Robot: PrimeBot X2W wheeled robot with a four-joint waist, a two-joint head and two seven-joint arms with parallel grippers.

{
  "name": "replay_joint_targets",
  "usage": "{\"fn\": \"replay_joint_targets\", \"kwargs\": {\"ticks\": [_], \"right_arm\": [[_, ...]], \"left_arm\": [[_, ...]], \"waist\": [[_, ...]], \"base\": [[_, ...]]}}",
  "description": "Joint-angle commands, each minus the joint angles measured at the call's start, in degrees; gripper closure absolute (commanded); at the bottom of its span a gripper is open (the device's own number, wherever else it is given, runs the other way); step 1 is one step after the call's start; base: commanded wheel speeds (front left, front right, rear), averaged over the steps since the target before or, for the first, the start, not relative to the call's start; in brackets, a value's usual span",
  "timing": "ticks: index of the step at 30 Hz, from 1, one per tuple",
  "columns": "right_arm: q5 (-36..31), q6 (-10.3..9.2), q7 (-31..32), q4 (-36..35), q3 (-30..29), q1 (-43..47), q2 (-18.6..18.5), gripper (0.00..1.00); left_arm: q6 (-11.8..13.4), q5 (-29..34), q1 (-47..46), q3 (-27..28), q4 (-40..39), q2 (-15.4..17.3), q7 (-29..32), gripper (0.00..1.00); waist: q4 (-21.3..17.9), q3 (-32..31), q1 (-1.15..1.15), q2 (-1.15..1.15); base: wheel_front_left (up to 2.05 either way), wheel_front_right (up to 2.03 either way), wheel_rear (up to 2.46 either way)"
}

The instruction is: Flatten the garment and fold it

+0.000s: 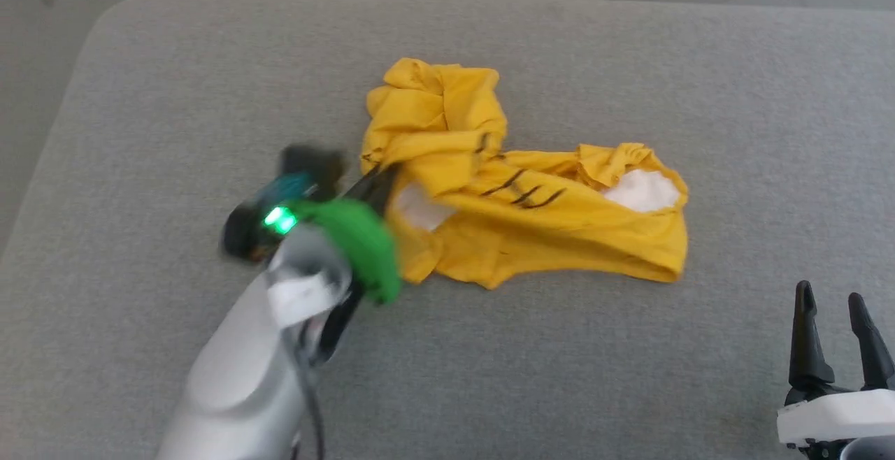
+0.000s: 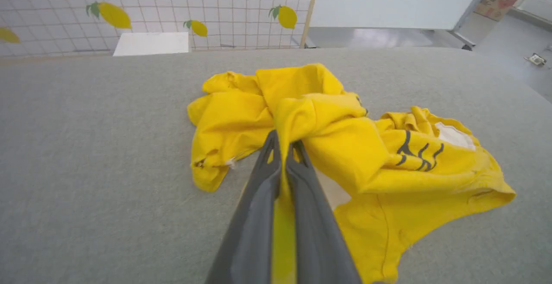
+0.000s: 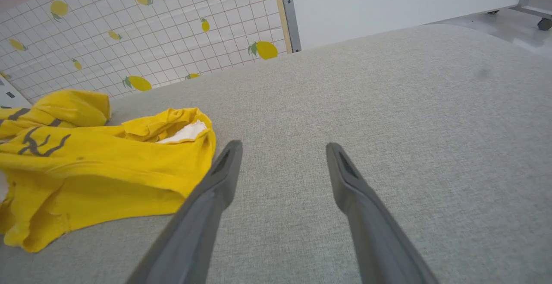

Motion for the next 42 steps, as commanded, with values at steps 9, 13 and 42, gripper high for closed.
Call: {"fn": "replay_joint_targets", "kwargs": {"ticks": [9,13,42], "right_arm": [[-0.6,-0.08,2.3,-2.0,-0.17,0.33,0.01,0.0],[-0.76,-0.08,2.79,-2.18,-0.32,0.16,0.01,0.0],[-7.24,-0.08,12.61,-5.37,5.46,-5.88,0.01,0.0]], "left_arm": [[7.89,-5.72,21.73,7.5,-3.61,5.99,-0.52,0.0],[8.44,-7.57,22.28,9.49,-5.45,3.16,-5.56,0.0],[5.26,14.53,36.92,17.35,-29.94,-6.68,-19.46,0.0]], "waist": [[4.22,1.14,0.0,0.0],[5.25,1.11,0.0,0.0],[8.29,-2.28,0.0,0.0]], "base": [[0.0,0.0,0.0],[0.0,0.0,0.0],[0.0,0.0,0.0]]}}
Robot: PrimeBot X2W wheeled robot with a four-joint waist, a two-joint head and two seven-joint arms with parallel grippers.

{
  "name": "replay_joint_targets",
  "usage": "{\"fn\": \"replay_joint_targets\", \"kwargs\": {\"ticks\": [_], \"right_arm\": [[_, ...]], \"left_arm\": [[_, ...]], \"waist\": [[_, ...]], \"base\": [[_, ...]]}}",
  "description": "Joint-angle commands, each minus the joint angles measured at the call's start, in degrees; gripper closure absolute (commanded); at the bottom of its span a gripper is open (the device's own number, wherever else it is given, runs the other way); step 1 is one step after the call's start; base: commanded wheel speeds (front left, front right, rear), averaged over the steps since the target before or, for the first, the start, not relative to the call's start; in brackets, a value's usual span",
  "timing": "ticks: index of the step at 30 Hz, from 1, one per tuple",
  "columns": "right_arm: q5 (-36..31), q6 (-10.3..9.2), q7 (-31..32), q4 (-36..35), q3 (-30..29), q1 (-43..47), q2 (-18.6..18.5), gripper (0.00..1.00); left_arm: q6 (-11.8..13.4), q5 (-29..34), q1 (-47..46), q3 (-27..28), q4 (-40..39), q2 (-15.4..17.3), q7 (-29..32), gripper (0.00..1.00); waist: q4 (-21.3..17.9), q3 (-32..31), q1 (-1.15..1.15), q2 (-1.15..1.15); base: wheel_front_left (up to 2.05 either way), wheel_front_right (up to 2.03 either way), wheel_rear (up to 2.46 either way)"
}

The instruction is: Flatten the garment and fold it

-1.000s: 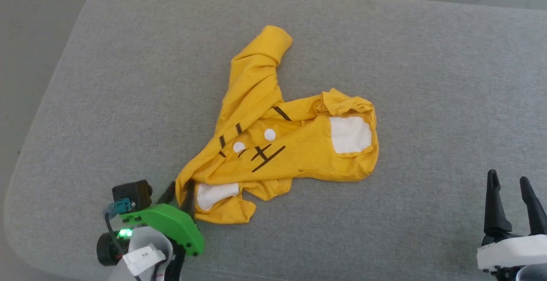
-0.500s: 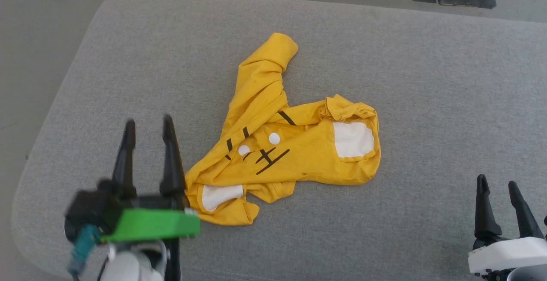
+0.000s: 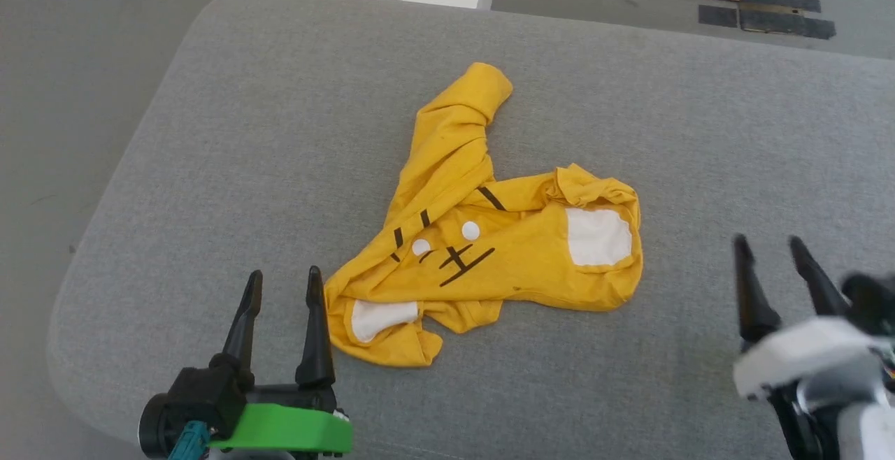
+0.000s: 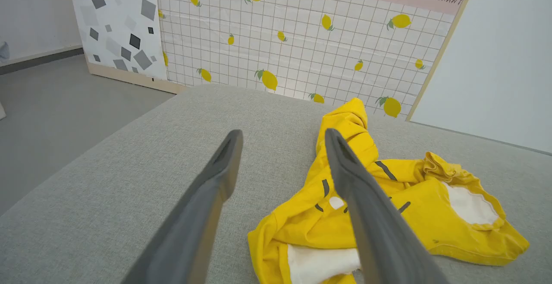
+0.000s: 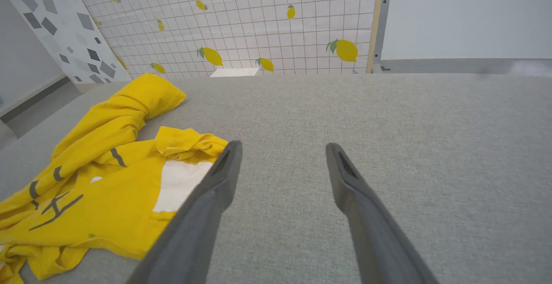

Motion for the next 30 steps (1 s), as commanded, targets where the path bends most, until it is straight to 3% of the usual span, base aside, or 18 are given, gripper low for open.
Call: {"fn": "replay_joint_targets", "kwargs": {"ticks": [1,6,9,13,17,18,20,25,30], "right_arm": [[-0.88,-0.08,3.87,-0.26,1.16,-2.36,0.01,0.0],[-1.67,-0.08,20.09,2.18,3.99,-8.2,0.01,0.0],[-2.91,-0.08,26.3,5.36,3.89,-11.25,-0.25,0.0],[-4.69,-0.08,30.63,11.79,2.87,-14.95,-0.48,0.0],[-7.94,-0.08,30.42,19.12,2.15,-18.58,-0.51,0.0],[-8.41,-0.08,29.76,20.83,1.82,-19.48,-0.46,0.42],[-8.85,-0.08,28.45,23.69,1.41,-20.99,-0.34,1.0],[-8.62,-0.08,24.37,27.51,0.54,-24.25,-0.2,1.0],[-5.44,-0.08,21.23,25.22,-5.19,-27.12,-2.48,1.0]], "left_arm": [[-0.26,0.04,-0.36,-0.13,0.22,-0.28,-0.21,0.0],[0.44,-1.85,-1.28,-1.99,0.9,-0.31,-0.21,0.0],[0.62,-2.64,-1.91,-3.3,1.39,-0.31,-0.21,0.0],[0.67,-3.18,-2.58,-4.07,2.29,-0.31,-0.21,0.0],[0.61,-3.1,-2.61,-4.35,2.81,-0.32,-0.21,0.0],[0.57,-3.01,-2.65,-4.43,2.9,-0.32,-0.21,0.0],[0.62,-2.91,-2.78,-4.5,2.98,-0.32,-0.21,0.0],[0.67,-2.74,-3.0,-4.51,2.95,-0.32,-0.21,0.0],[0.44,-2.19,-3.22,-4.2,3.01,-0.32,-0.21,0.0]], "waist": [[0.73,0.3,0.0,0.0],[2.64,0.96,0.0,0.0],[4.39,1.4,0.0,0.0],[6.72,1.59,0.0,0.0],[8.01,1.59,0.0,0.0],[8.15,1.64,0.0,0.0],[8.19,1.71,0.0,0.0],[6.12,1.64,0.0,0.0],[2.15,1.47,0.0,0.0]], "base": [[0.0,0.0,0.0],[0.0,0.0,0.0],[0.0,0.0,0.0],[0.0,0.0,0.0],[0.0,0.0,0.0],[0.0,0.0,0.0],[0.0,0.0,0.0],[0.0,0.0,0.0],[0.0,0.0,0.0]]}}
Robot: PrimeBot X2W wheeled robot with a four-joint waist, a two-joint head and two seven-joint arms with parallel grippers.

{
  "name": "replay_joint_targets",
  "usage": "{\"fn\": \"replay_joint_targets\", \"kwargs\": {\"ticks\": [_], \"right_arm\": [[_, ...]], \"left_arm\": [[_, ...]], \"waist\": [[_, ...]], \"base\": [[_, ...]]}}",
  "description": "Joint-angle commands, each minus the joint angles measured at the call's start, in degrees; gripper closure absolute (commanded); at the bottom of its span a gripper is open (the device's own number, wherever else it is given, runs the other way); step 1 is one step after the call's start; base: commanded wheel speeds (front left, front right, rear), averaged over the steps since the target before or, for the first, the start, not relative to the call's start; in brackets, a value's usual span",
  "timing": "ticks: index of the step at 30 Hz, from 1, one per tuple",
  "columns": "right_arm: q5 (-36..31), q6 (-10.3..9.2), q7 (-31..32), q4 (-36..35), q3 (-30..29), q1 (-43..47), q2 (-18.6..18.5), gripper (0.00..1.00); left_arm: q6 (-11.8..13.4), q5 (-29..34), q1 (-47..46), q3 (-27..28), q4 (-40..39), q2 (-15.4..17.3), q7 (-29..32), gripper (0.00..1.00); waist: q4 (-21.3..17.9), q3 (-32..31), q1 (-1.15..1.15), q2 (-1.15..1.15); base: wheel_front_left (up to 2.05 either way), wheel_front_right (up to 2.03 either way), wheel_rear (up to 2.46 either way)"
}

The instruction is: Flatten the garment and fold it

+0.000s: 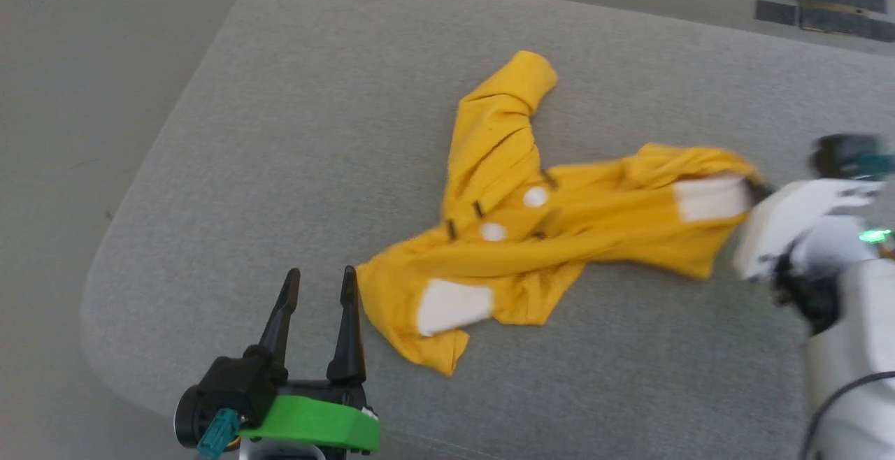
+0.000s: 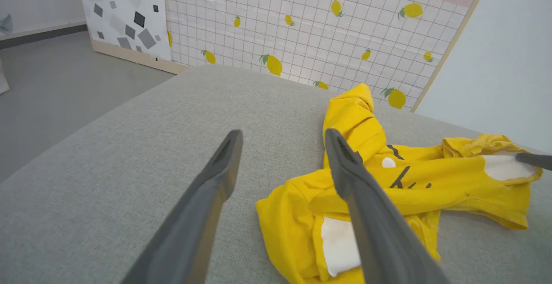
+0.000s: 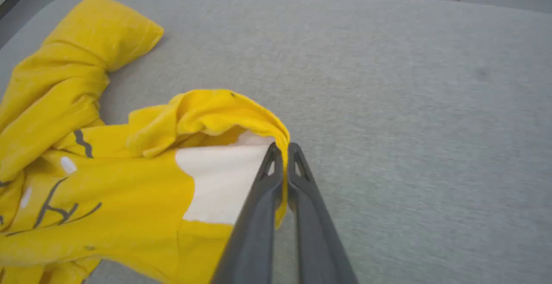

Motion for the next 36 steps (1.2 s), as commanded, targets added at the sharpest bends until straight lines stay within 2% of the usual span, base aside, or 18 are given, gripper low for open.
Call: {"fn": "replay_joint_targets", "kwargs": {"ticks": [1,6,9,12,13,14,15,20,25,30,34,36], "right_arm": [[0.75,-0.1,-0.88,-1.43,-2.3,-0.71,-2.08,1.0],[2.66,-0.1,-0.8,-8.3,-13.59,5.99,-5.29,1.0],[3.63,-0.1,0.52,-11.4,-21.17,12.23,-4.5,1.0],[2.38,-0.1,0.53,-12.91,-27.23,18.12,-2.14,1.0],[2.01,-0.1,0.1,-13.01,-28.04,18.93,-1.45,0.75],[1.69,-0.1,-0.7,-13.13,-28.64,19.42,-0.66,0.31],[1.55,-0.1,-1.44,-13.08,-28.94,19.45,-0.15,0.0],[1.68,-0.1,-5.14,-12.84,-25.47,17.72,1.01,0.0],[3.47,-0.1,-6.14,-18.75,-18.99,15.57,1.14,0.0],[4.02,-0.1,0.12,-24.68,-10.63,12.26,-1.06,0.0],[2.9,-0.1,8.6,-23.71,-5.28,9.62,-4.15,0.0],[1.04,-0.1,11.44,-22.22,-2.68,8.73,-7.27,0.0]], "left_arm": [[-0.06,0.57,-1.26,0.18,0.15,-0.21,-0.2,0.0],[-0.47,0.74,-1.09,0.46,0.63,-0.21,-0.2,0.0],[-0.66,0.76,-1.15,0.44,0.95,-0.21,-0.2,0.0],[-1.06,0.87,-1.39,0.4,1.48,-0.21,-0.2,0.0],[-1.24,0.96,-1.52,0.37,1.69,-0.21,-0.2,0.0],[-1.38,1.08,-1.67,0.38,1.85,-0.21,-0.2,0.0],[-1.49,1.17,-1.8,0.41,1.95,-0.21,-0.2,0.0],[-1.86,1.44,-2.33,0.79,2.61,-0.21,-0.2,0.0],[-1.75,1.15,-2.14,0.42,2.71,-0.21,-0.2,0.0],[-1.39,0.38,-2.13,-0.5,2.62,-0.21,-0.2,0.0],[-1.13,-0.1,-2.71,-1.56,2.53,-0.21,-0.2,0.0],[-1.17,-0.19,-3.17,-2.11,2.69,-0.21,-0.2,0.0]], "waist": [[-3.07,-0.26,0.0,0.0],[-6.73,-0.36,0.0,0.0],[-7.92,0.0,0.0,0.0],[-8.89,0.75,0.0,0.0],[-9.09,0.93,0.0,0.0],[-9.35,1.1,0.0,0.0],[-9.5,1.21,0.0,0.0],[-9.96,1.05,0.0,0.0],[-9.64,0.43,0.0,0.0],[-8.52,0.65,0.0,0.0],[-7.04,1.83,0.0,0.0],[-5.92,2.63,0.0,0.0]], "base": [[0.0,0.0,0.0],[0.0,0.0,0.0],[0.0,0.0,0.0],[0.0,0.0,0.0],[0.0,0.0,0.0],[0.0,0.0,0.0],[0.0,0.0,0.0],[0.0,0.0,0.0],[0.0,0.0,0.0],[0.0,0.0,0.0],[0.0,0.0,0.0],[0.0,0.0,0.0]]}}
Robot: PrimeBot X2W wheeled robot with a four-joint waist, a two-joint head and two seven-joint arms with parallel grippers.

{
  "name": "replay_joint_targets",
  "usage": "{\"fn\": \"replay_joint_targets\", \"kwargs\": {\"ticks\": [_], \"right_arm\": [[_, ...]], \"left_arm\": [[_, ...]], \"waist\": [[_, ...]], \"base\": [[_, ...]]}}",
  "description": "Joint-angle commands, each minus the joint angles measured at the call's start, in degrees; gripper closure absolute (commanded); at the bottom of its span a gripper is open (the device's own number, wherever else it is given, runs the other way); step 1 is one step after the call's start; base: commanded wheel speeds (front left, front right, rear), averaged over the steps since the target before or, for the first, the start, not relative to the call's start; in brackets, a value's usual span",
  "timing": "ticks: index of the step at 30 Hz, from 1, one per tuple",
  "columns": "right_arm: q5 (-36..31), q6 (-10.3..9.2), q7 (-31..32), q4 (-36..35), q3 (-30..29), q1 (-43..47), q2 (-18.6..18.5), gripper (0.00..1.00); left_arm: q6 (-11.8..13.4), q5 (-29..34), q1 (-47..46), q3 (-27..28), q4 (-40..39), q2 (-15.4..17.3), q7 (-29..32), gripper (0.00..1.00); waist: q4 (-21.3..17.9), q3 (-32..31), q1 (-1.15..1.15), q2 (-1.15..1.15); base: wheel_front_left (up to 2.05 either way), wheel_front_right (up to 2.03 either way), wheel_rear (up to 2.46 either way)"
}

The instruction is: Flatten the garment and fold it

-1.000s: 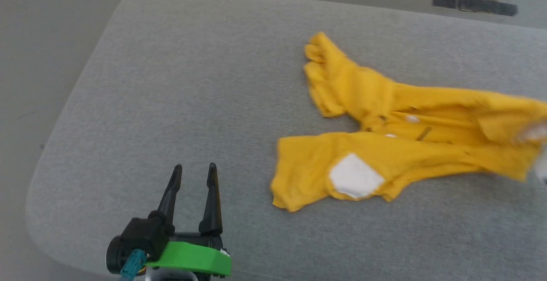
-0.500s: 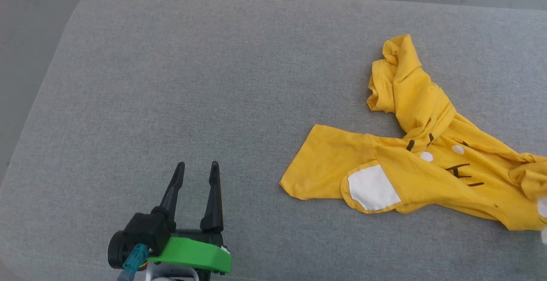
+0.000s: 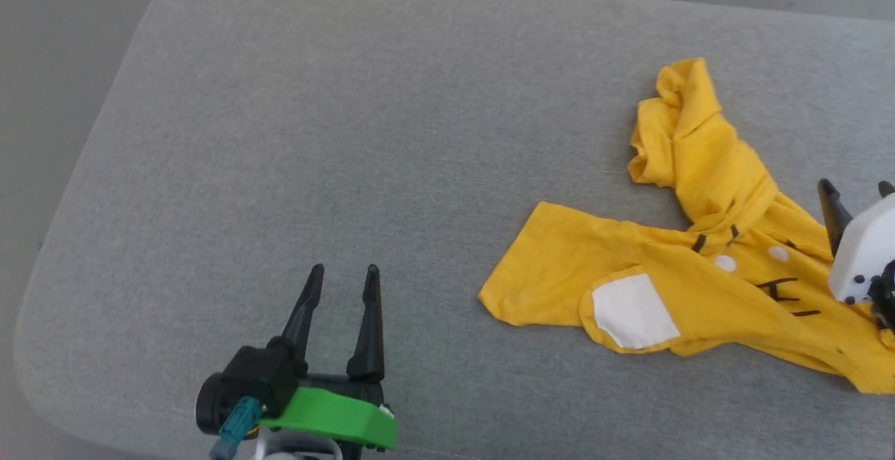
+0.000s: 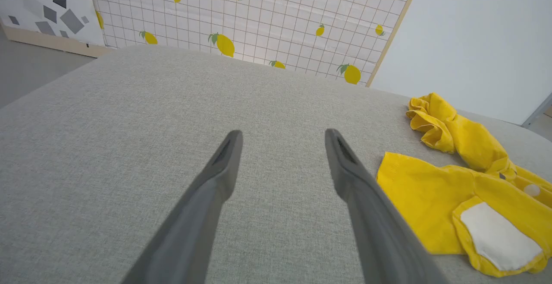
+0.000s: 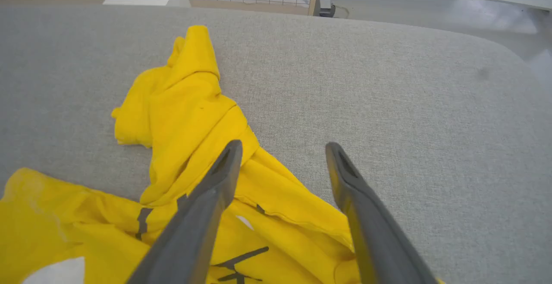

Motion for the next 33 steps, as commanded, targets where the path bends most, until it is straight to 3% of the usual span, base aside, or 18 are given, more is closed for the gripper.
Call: {"fn": "replay_joint_targets", "kwargs": {"ticks": [1,6,10,11,13,20,24,27,28,29,30,31,33], "right_arm": [[-1.1,-0.09,1.42,1.36,0.98,-1.16,-1.9,0.0],[-1.93,-0.09,9.85,7.76,5.39,-0.94,-6.46,0.0],[-1.96,-0.09,7.79,10.58,6.44,-1.24,-7.37,0.03],[-2.17,-0.09,6.5,11.4,5.9,-1.43,-7.11,0.61],[-2.19,-0.09,4.15,12.6,5.17,-2.05,-6.68,1.0],[-0.32,-0.09,-1.69,9.76,4.03,-9.01,-8.76,1.0],[-0.37,-0.09,-2.38,8.0,3.84,-14.06,-12.27,1.0],[-0.66,-0.09,-1.16,8.64,2.87,-16.27,-12.86,1.0],[-0.84,-0.09,-0.33,9.28,2.46,-16.46,-12.61,0.83],[-0.95,-0.09,0.21,9.77,2.05,-16.48,-12.29,0.52],[-1.08,-0.09,0.41,10.36,1.68,-16.37,-11.86,0.05],[-1.19,-0.09,0.49,10.86,1.33,-16.13,-11.49,0.0],[-1.35,-0.09,0.13,11.66,0.52,-15.45,-10.64,0.0]], "left_arm": [[0.2,-0.12,-1.43,-0.15,-0.01,-0.13,-0.2,0.0],[0.47,-0.24,-1.96,-0.18,0.04,-0.13,-0.2,0.0],[0.32,-0.15,-2.05,-0.19,-0.02,-0.13,-0.2,0.0],[0.29,-0.14,-2.05,-0.19,0.01,-0.13,-0.2,0.0],[0.27,-0.06,-2.12,-0.19,0.17,-0.13,-0.2,0.0],[0.4,-0.32,-2.34,-0.33,-0.26,-0.13,-0.21,0.0],[0.38,-0.97,-3.26,-1.1,-0.59,-0.13,-0.21,0.0],[0.47,-1.46,-4.12,-1.76,-0.55,-0.13,-0.21,0.0],[0.65,-1.64,-4.37,-1.9,-0.56,-0.13,-0.21,0.0],[0.77,-1.77,-4.53,-1.98,-0.61,-0.13,-0.21,0.0],[0.9,-1.92,-4.7,-2.06,-0.65,-0.13,-0.21,0.0],[0.94,-1.99,-4.8,-2.16,-0.65,-0.13,-0.21,0.0],[0.99,-2.07,-4.99,-2.33,-0.58,-0.13,-0.21,0.0]], "waist": [[1.79,1.41,0.0,0.0],[4.24,2.62,0.0,0.0],[5.25,3.26,0.0,0.0],[5.37,3.27,0.0,0.0],[5.4,3.19,0.0,0.0],[4.38,3.93,0.0,0.0],[4.81,5.84,0.0,0.0],[5.76,7.21,0.0,0.0],[6.05,7.5,0.0,0.0],[6.27,7.82,0.0,0.0],[6.48,8.13,0.0,0.0],[6.64,8.35,0.0,0.0],[6.92,8.6,0.0,0.0]], "base": [[0.0,0.0,0.0],[0.0,0.0,0.0],[0.0,0.0,0.0],[0.0,0.0,0.0],[0.0,0.0,0.0],[0.0,0.0,0.0],[0.0,0.0,0.0],[0.0,0.0,0.0],[0.0,0.0,0.0],[0.0,0.0,0.0],[0.0,0.0,0.0],[0.0,0.0,0.0],[0.0,0.0,0.0]]}}
